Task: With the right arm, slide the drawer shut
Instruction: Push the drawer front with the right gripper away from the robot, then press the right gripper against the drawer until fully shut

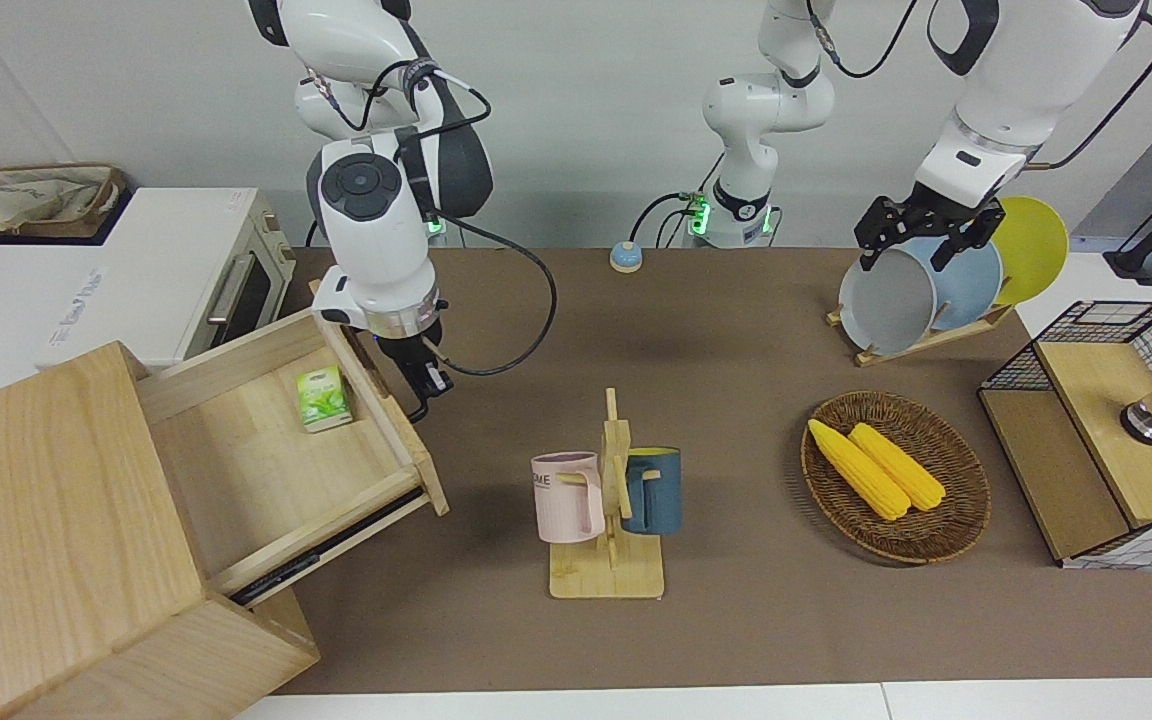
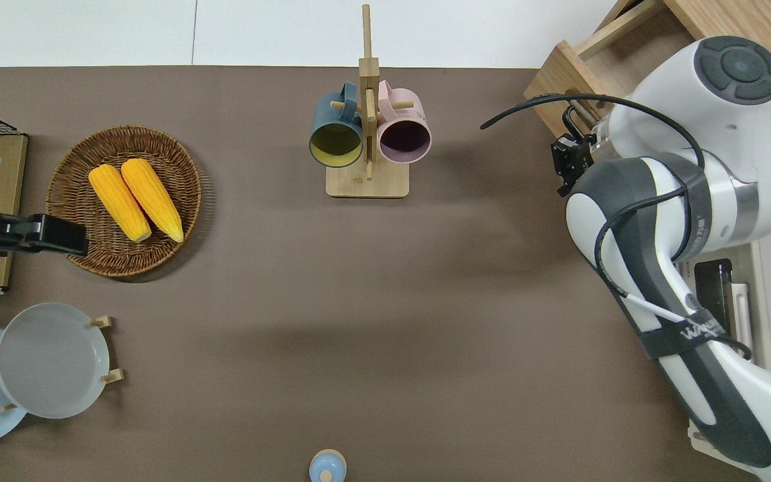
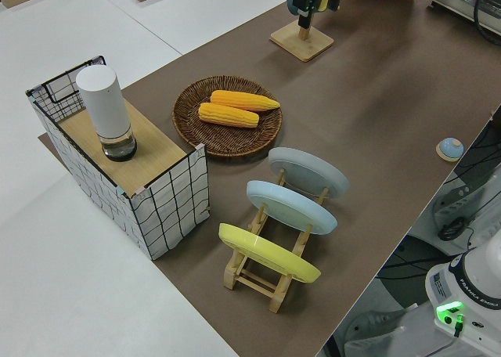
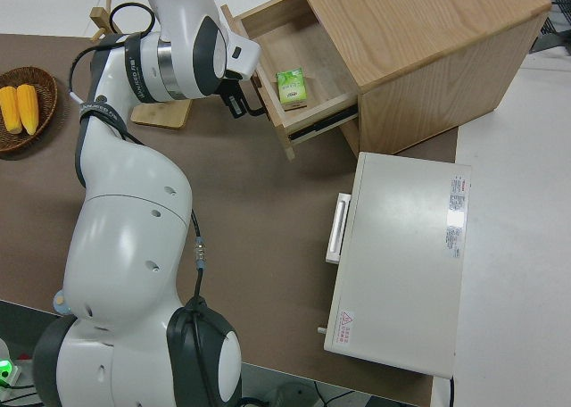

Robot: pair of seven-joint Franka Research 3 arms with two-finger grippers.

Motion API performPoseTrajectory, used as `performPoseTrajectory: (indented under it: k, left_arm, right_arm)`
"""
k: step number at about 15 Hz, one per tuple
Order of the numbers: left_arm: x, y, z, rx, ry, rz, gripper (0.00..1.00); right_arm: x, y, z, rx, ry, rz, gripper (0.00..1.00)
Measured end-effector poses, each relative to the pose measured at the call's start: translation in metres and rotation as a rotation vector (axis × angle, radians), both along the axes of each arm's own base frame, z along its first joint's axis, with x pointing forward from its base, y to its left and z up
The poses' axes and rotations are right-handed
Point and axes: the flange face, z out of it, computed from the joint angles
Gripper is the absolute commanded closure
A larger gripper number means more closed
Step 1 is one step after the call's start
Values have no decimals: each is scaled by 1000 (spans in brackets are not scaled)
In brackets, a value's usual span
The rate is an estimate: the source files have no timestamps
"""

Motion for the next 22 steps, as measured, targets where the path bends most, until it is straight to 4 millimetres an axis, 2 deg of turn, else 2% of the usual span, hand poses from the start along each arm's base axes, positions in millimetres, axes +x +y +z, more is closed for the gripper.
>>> performPoseTrajectory:
  k: [6,11,15,22]
  left_arm:
    - [0,0,0,0,0,0,7]
    - [0,0,0,0,0,0,7]
    - [0,0,0,0,0,0,7]
    - [0,0,0,0,0,0,7]
  right_arm:
    - [11,-45,-1,16,-5,-13,1000]
    - [16,-60,1,19,-11,-25,1000]
    - [19,-81,-1,18,-13,-13,1000]
    - [24,-120,10,16,-40,-19,1000]
